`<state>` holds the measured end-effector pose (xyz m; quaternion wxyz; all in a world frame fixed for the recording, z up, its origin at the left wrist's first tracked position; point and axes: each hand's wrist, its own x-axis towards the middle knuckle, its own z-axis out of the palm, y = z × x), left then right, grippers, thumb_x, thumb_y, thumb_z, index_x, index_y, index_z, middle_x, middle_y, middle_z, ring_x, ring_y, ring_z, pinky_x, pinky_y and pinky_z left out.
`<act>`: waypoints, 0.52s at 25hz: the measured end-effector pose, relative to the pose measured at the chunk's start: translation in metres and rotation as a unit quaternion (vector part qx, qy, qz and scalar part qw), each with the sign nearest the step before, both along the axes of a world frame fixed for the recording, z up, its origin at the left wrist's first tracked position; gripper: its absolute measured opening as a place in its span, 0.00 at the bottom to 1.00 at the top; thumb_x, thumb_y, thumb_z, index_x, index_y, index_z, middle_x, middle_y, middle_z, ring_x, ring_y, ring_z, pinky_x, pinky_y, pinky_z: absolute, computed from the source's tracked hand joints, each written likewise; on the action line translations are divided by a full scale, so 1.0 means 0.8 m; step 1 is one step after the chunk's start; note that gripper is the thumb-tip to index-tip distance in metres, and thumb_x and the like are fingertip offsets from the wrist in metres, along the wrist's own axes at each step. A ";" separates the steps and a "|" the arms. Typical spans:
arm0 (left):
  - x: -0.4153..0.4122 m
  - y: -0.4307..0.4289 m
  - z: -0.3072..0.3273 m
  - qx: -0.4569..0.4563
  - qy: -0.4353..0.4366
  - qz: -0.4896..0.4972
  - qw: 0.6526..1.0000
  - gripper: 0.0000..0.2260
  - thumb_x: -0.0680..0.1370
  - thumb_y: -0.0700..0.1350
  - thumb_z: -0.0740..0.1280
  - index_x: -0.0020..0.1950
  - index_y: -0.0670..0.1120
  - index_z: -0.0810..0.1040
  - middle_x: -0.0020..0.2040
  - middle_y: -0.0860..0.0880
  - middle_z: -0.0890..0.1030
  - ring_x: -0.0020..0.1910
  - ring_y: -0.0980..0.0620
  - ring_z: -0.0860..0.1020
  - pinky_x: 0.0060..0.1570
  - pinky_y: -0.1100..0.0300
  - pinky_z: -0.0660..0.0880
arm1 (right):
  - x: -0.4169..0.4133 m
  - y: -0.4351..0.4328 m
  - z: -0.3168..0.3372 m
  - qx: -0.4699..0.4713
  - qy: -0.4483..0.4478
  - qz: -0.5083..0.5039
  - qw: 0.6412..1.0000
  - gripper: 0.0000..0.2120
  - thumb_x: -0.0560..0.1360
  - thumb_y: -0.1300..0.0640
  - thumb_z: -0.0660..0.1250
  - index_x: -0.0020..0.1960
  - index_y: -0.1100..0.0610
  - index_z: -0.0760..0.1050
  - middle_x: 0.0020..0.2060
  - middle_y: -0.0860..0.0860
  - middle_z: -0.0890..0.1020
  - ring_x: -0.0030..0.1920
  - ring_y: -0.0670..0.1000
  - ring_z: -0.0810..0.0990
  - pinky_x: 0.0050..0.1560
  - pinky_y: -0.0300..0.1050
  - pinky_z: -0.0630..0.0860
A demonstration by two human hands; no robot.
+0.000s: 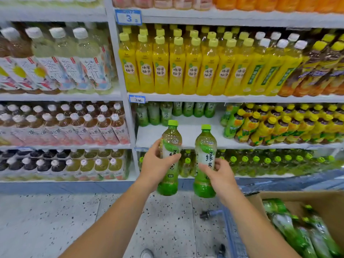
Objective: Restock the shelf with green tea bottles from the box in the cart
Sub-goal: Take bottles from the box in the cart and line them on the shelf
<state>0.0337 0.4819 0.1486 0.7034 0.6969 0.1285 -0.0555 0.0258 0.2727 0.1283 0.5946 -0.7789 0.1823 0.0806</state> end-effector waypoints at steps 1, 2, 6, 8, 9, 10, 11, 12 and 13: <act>0.017 0.012 -0.008 0.007 -0.006 0.008 1.000 0.26 0.66 0.51 0.80 0.63 0.61 0.79 0.52 0.56 0.86 0.52 0.54 0.84 0.52 0.48 0.82 | 0.018 0.012 -0.007 -0.004 -0.004 -0.001 1.000 0.21 0.70 0.48 0.77 0.57 0.50 0.73 0.50 0.44 0.81 0.48 0.44 0.81 0.44 0.44 0.77; 0.033 0.020 -0.017 0.014 -0.010 0.016 1.000 0.27 0.65 0.52 0.80 0.62 0.62 0.79 0.52 0.58 0.85 0.52 0.57 0.83 0.52 0.50 0.82 | 0.034 0.020 -0.014 -0.011 -0.008 -0.003 1.000 0.20 0.70 0.47 0.77 0.57 0.50 0.73 0.49 0.43 0.80 0.48 0.43 0.80 0.41 0.41 0.75; 0.108 0.031 -0.061 0.038 -0.038 0.030 0.998 0.28 0.62 0.56 0.80 0.61 0.65 0.79 0.50 0.59 0.85 0.49 0.57 0.83 0.48 0.52 0.83 | 0.102 0.035 -0.047 -0.027 -0.035 0.000 0.999 0.19 0.70 0.47 0.76 0.55 0.48 0.72 0.47 0.40 0.79 0.45 0.39 0.79 0.38 0.38 0.72; 0.143 0.026 -0.085 0.051 -0.058 0.037 0.996 0.30 0.62 0.57 0.80 0.63 0.64 0.78 0.51 0.57 0.85 0.48 0.56 0.84 0.46 0.54 0.84 | 0.134 0.032 -0.068 -0.038 -0.059 0.007 0.997 0.18 0.70 0.47 0.76 0.55 0.48 0.72 0.47 0.41 0.80 0.46 0.39 0.79 0.38 0.38 0.72; 0.160 0.023 -0.097 0.058 -0.072 0.031 0.995 0.30 0.62 0.57 0.80 0.63 0.64 0.78 0.51 0.57 0.84 0.47 0.57 0.84 0.45 0.55 0.83 | 0.149 0.031 -0.081 -0.045 -0.074 0.009 0.996 0.18 0.70 0.48 0.76 0.54 0.47 0.72 0.48 0.42 0.80 0.46 0.39 0.79 0.39 0.38 0.72; 0.178 0.019 -0.111 0.065 -0.088 0.019 0.994 0.30 0.63 0.56 0.80 0.64 0.63 0.78 0.51 0.57 0.84 0.47 0.58 0.84 0.44 0.57 0.83 | 0.165 0.030 -0.095 -0.051 -0.089 0.007 0.995 0.18 0.70 0.48 0.76 0.54 0.47 0.72 0.47 0.42 0.80 0.46 0.39 0.79 0.39 0.38 0.72; 0.196 0.015 -0.126 0.071 -0.105 0.005 0.992 0.30 0.64 0.55 0.81 0.65 0.62 0.77 0.52 0.58 0.84 0.47 0.59 0.84 0.45 0.59 0.83 | 0.180 0.030 -0.112 -0.056 -0.104 0.003 0.993 0.18 0.70 0.48 0.76 0.54 0.46 0.71 0.47 0.42 0.80 0.45 0.39 0.79 0.39 0.38 0.73; 0.212 0.010 -0.141 0.076 -0.119 -0.004 0.990 0.32 0.65 0.54 0.81 0.68 0.60 0.76 0.54 0.60 0.84 0.49 0.61 0.83 0.46 0.63 0.82 | 0.195 0.030 -0.130 -0.060 -0.117 -0.003 0.991 0.18 0.70 0.48 0.76 0.54 0.46 0.71 0.47 0.42 0.81 0.45 0.39 0.79 0.39 0.38 0.73; 0.229 0.005 -0.155 0.082 -0.133 -0.008 0.988 0.34 0.65 0.52 0.82 0.70 0.57 0.75 0.55 0.64 0.83 0.51 0.66 0.81 0.47 0.68 0.79 | 0.212 0.030 -0.148 -0.059 -0.130 -0.009 0.990 0.18 0.71 0.48 0.76 0.55 0.47 0.71 0.47 0.42 0.81 0.44 0.38 0.80 0.38 0.36 0.73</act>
